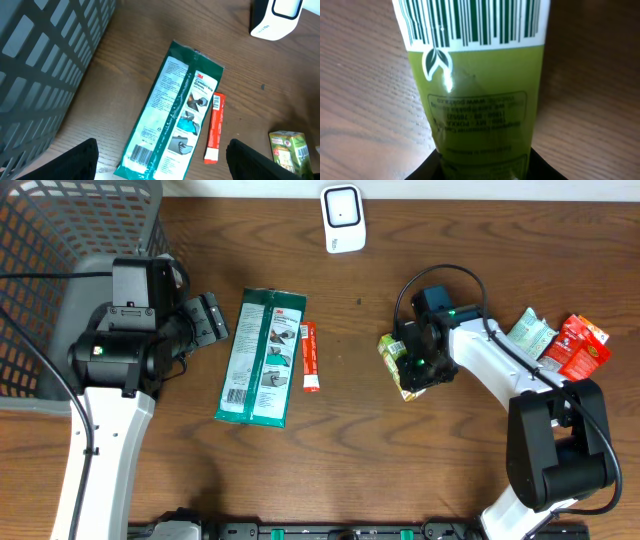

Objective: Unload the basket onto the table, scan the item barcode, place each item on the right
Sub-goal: 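Grasp the juice box with the right gripper and lift it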

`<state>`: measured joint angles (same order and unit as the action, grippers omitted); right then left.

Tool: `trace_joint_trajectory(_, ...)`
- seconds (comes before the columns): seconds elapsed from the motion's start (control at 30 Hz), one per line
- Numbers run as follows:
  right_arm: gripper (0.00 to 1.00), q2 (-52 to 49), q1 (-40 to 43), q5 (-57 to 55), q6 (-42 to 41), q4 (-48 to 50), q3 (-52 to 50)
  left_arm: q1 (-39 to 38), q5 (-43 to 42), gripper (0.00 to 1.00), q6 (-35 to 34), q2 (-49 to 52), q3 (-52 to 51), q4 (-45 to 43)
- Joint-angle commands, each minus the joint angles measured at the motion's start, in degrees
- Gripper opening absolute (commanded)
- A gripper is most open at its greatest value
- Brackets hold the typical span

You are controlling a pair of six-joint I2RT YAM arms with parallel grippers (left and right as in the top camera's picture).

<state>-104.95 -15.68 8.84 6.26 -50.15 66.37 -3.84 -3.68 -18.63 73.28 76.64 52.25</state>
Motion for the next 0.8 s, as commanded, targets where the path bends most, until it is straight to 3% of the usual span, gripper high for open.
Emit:
trace_joint_trajectory(0.0, 0.32, 0.3, -0.3, -1.1, -1.1, 1.4, -0.4, 0.2, 0.3, 0.82, -0.1, -0.2, 0.9, 0.0)
trace_joint_trajectory(0.13, 0.32, 0.3, -0.3, -0.9, -1.1, 2.2, -0.3, 0.2, 0.3, 0.83, -0.1, -0.2, 0.9, 0.0)
trace_joint_trajectory(0.37, 0.48, 0.5, -0.3, -0.9, -1.1, 2.6, 0.8, 0.2, 0.3, 0.82, -0.1, -0.2, 0.9, 0.0)
trace_joint_trajectory(0.63, 0.40, 1.0, -0.5, -0.8, -1.1, 2.6, 2.6, 0.2, 0.3, 0.82, -0.1, -0.2, 0.9, 0.0)
trace_joint_trajectory(0.77, 0.25, 1.0, -0.5, -0.8, -1.1, 2.6, 2.6, 0.2, 0.3, 0.82, -0.1, -0.2, 0.9, 0.0)
